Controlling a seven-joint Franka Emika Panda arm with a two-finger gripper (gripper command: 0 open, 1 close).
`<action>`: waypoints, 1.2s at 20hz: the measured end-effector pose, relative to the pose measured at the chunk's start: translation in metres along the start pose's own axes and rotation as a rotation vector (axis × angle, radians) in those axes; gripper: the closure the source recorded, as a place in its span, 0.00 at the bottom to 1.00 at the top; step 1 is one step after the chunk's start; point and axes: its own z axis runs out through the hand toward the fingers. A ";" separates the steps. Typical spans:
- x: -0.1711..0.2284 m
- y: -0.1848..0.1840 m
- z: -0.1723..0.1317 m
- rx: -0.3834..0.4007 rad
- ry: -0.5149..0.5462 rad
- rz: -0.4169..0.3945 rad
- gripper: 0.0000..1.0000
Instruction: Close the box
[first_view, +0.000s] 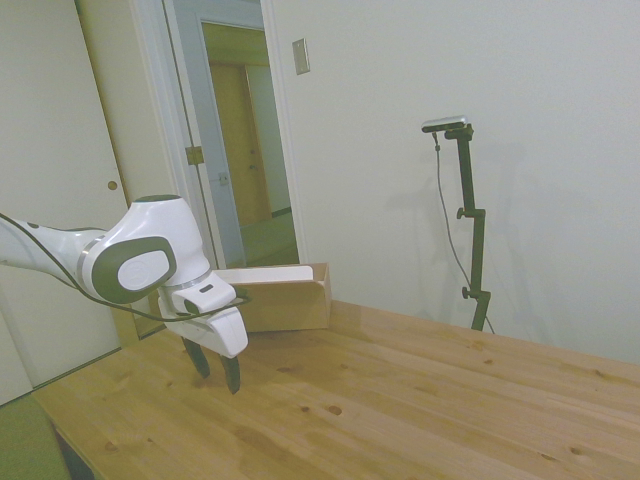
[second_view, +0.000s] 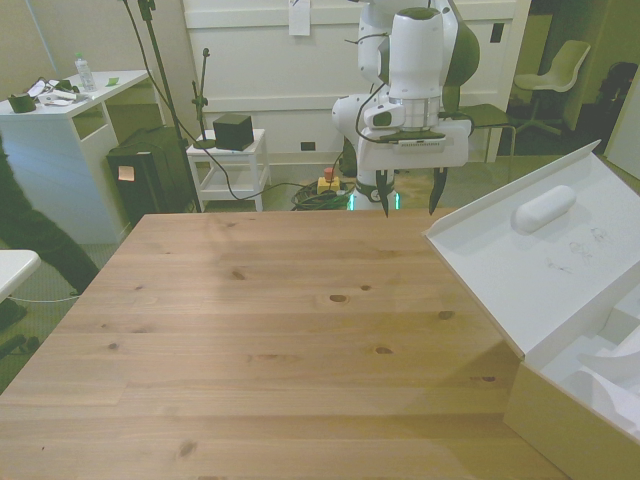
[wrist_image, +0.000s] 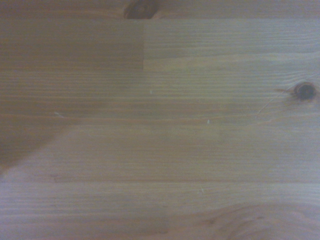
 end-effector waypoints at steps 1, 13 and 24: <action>0.000 0.000 0.001 -0.002 0.000 -0.001 0.00; 0.039 -0.058 -0.025 0.064 0.046 -0.077 0.00; 0.075 -0.172 -0.079 0.149 0.229 -0.322 0.00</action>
